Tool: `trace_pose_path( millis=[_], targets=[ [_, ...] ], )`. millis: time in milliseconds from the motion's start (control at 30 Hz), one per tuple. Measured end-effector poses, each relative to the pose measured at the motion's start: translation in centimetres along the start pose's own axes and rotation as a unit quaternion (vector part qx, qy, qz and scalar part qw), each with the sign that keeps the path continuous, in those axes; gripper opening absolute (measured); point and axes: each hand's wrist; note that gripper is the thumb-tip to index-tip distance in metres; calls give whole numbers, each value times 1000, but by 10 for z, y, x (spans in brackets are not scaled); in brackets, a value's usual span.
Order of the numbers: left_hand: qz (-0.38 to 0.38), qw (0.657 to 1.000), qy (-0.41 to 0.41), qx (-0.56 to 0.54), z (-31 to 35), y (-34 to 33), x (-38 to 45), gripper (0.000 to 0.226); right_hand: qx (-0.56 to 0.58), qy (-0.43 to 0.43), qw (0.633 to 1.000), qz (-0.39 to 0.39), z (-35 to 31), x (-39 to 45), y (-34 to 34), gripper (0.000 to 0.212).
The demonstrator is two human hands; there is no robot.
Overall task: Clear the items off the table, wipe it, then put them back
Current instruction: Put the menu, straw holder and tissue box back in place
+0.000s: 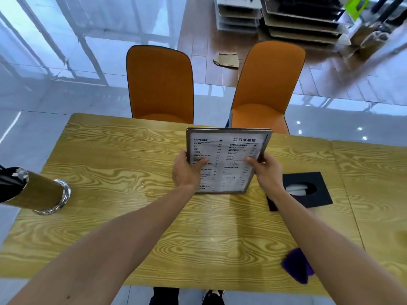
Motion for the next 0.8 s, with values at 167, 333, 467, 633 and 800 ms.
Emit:
trace_pose_path(
  millis=[167,333,467,633,800],
  targets=[
    [-6,1000,-4,17,5,-18,-6,35,-11,-2,1000,11,14,-2,17,20],
    [-14,999,-18,44,6,-25,-9,37,-30,3,999,23,20,-4,26,20],
    [-19,998,-26,61,6,-27,-8,43,-33,4,999,25,20,-4,28,19],
    [-24,997,-31,69,5,-29,-10,43,-34,4,999,34,21,-3,29,19],
    [-35,996,-36,68,4,-29,-9,43,-43,-1,998,34,23,-3,28,21]
  ],
)
Point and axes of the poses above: each hand's wrist, its own x-axis towards the middle knuckle, its own y-axis out of the back of the hand, z = x × y, and after that the axes turned 5 degrees about -z, right-handed
